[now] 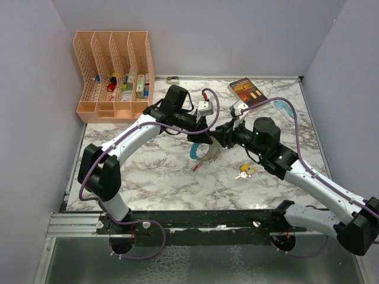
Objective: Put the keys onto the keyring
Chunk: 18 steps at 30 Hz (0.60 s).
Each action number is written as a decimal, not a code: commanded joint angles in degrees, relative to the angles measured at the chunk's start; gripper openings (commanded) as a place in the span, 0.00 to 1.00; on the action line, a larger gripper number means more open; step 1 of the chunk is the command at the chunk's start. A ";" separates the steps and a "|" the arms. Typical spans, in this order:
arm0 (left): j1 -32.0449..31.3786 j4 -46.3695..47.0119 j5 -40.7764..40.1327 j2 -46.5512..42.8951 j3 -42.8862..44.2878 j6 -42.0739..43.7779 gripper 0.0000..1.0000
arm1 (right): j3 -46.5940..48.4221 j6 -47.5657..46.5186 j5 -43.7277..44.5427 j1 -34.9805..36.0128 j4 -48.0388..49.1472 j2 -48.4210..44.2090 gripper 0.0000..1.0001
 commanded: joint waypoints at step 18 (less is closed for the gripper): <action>-0.17 -1.33 -0.26 -2.67 2.30 1.80 0.00 | 0.07 0.09 -0.83 0.22 1.85 2.13 0.29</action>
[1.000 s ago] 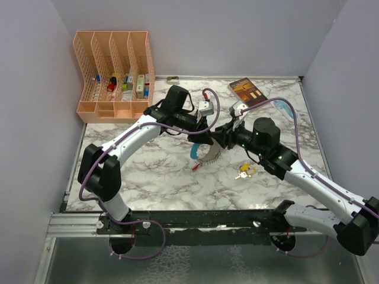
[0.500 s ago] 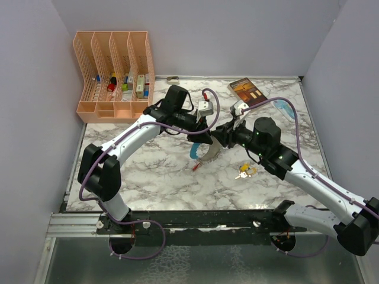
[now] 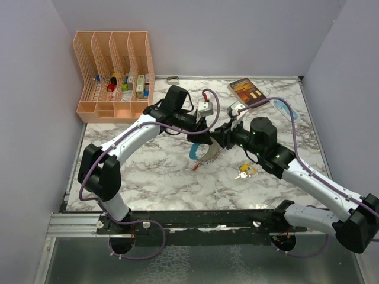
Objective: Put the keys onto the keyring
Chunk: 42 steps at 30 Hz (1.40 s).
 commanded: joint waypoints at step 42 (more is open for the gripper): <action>-0.19 4.73 1.95 -1.68 -0.04 -4.01 0.40 | -1.23 3.46 -4.64 0.22 0.01 -1.89 0.01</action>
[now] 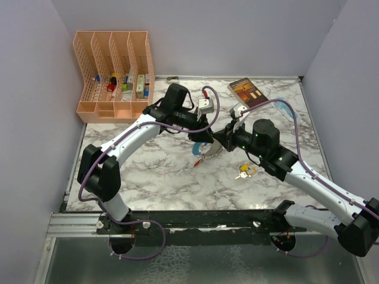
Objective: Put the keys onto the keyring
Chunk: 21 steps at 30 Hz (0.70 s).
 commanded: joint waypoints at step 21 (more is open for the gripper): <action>-0.01 4.55 8.95 -0.83 -4.44 0.37 0.45 | -0.53 2.04 -4.16 0.11 1.68 -1.93 0.01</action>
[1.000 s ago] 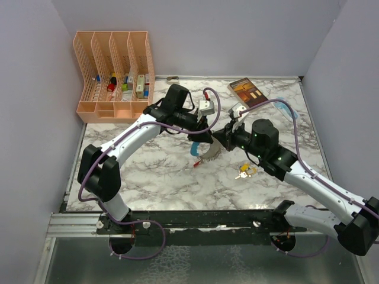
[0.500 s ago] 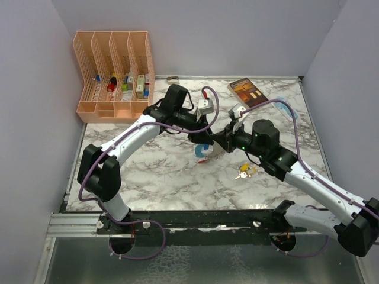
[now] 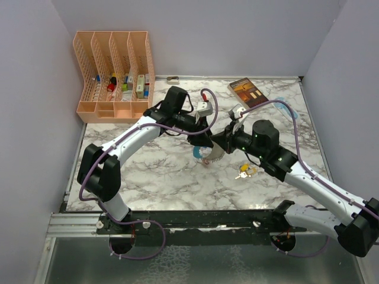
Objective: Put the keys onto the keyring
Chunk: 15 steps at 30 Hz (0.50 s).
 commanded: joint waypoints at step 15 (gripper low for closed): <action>-0.16 2.99 1.32 -0.43 -1.06 -1.97 0.26 | -0.26 0.54 -0.18 0.21 1.94 -2.73 0.01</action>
